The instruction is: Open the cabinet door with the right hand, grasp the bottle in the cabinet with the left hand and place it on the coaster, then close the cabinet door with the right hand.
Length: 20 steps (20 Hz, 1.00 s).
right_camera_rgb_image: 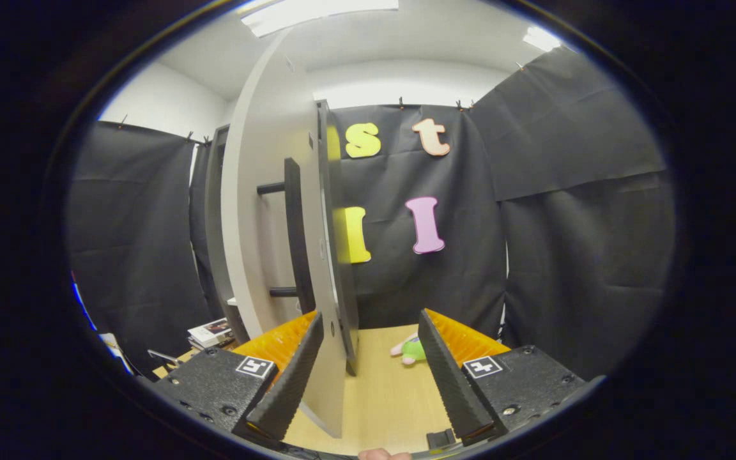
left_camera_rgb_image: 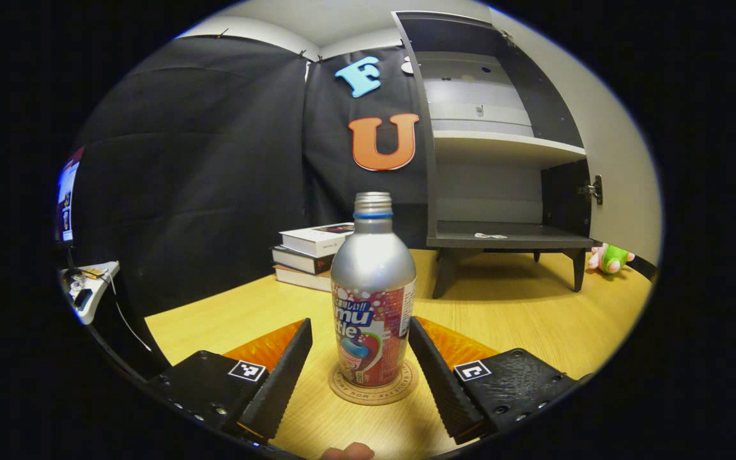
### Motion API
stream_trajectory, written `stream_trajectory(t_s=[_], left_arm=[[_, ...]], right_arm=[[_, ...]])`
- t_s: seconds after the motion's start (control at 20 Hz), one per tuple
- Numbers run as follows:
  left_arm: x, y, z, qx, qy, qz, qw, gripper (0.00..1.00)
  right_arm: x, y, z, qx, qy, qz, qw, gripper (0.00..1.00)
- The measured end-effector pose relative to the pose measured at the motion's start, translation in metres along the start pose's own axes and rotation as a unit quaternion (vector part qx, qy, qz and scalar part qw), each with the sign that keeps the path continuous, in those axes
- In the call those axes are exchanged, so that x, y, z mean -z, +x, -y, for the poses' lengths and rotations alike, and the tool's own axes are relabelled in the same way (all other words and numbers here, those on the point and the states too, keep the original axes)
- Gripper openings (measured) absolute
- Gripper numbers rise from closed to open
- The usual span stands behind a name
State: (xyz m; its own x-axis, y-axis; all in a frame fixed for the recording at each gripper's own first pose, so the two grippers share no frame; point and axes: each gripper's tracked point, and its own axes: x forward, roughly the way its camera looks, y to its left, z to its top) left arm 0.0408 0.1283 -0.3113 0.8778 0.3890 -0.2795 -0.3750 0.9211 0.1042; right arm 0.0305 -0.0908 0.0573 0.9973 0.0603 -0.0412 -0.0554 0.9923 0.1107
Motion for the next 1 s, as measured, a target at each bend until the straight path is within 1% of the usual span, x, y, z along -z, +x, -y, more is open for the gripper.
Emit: stream_trajectory(t_s=[0.1,0.2,0.3,0.45,0.55,0.65,0.75,0.9,1.0], left_arm=[[-0.019,-0.009,-0.002,-0.001,-0.006,0.014,1.0,0.93],[-0.053,-0.023,-0.004,0.0,-0.002,0.04,0.999,0.93],[-0.086,-0.036,0.002,0.02,0.002,0.057,0.998,0.93],[-0.135,-0.055,0.015,0.056,-0.003,0.067,0.996,0.93],[-0.158,-0.067,0.018,0.07,0.0,0.066,0.995,0.93],[-0.179,-0.076,0.018,0.075,0.004,0.068,0.995,0.94],[-0.198,-0.086,0.021,0.085,0.007,0.065,0.994,0.94],[-0.232,-0.102,0.028,0.11,-0.001,0.079,0.991,0.94],[-0.249,-0.111,0.026,0.115,0.007,0.083,0.99,0.94]], right_arm=[[0.004,-0.001,0.001,-0.002,0.001,-0.003,1.0,0.93],[0.003,-0.002,0.006,0.0,-0.001,-0.001,1.0,0.93],[0.0,-0.001,0.009,-0.001,-0.003,0.002,1.0,0.93],[-0.007,0.004,0.01,-0.005,-0.011,0.015,1.0,0.93],[-0.013,0.009,0.008,-0.008,-0.02,0.024,0.999,0.93],[-0.015,0.014,0.006,-0.012,-0.025,0.025,0.999,0.93],[-0.022,0.019,-0.002,-0.026,-0.029,0.029,0.999,0.93],[-0.039,0.024,0.002,-0.023,-0.039,0.052,0.998,0.93],[-0.043,0.026,0.002,-0.022,-0.048,0.058,0.997,0.93]])
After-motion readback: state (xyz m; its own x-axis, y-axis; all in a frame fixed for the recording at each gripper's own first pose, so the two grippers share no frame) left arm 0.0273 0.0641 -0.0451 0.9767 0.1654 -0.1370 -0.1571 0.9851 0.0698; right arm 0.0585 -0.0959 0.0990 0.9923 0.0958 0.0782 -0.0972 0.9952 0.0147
